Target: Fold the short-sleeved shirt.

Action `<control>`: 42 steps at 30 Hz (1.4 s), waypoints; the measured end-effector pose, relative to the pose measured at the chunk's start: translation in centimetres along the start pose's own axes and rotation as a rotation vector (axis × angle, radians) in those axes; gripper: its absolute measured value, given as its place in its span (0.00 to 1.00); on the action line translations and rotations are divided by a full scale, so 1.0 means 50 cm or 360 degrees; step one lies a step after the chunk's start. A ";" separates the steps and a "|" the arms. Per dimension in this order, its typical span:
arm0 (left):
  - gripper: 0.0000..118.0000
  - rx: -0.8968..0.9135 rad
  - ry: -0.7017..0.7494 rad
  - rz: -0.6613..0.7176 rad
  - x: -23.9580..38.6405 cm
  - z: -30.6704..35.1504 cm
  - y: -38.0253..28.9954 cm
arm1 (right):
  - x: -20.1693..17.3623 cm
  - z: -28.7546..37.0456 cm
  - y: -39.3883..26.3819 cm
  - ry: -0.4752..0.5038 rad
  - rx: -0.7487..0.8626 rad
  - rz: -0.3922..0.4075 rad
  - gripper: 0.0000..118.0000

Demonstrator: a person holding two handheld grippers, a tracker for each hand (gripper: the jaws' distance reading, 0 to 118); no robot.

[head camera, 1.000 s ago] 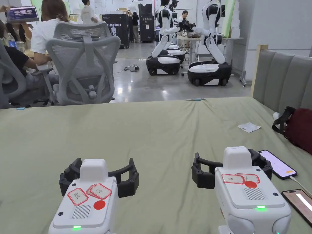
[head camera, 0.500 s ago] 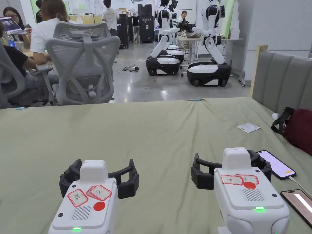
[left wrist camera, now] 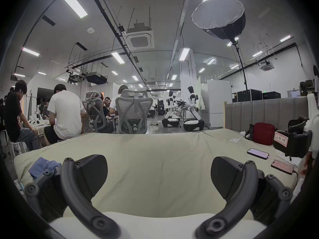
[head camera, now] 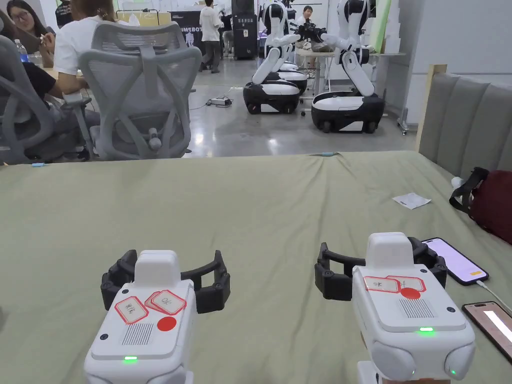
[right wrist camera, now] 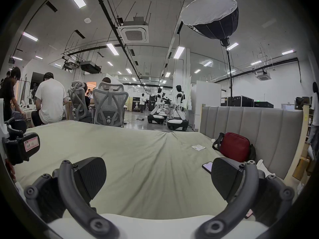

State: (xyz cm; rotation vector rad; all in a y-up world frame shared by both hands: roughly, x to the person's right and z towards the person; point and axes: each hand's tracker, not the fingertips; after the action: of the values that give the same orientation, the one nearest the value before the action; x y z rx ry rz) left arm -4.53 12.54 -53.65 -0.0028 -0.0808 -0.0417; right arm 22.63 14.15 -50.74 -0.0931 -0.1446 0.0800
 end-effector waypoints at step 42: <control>1.00 -0.0022 0.0009 -0.0046 0.004 0.000 0.000 | -0.015 0.027 0.064 0.0175 -0.0139 -0.0215 1.00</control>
State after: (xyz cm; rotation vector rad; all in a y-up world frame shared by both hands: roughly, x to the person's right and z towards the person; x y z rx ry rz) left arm -4.31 12.54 -53.63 -0.0154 -0.0751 -0.0711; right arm 21.46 17.39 -49.82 -0.1742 -0.0443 -0.0666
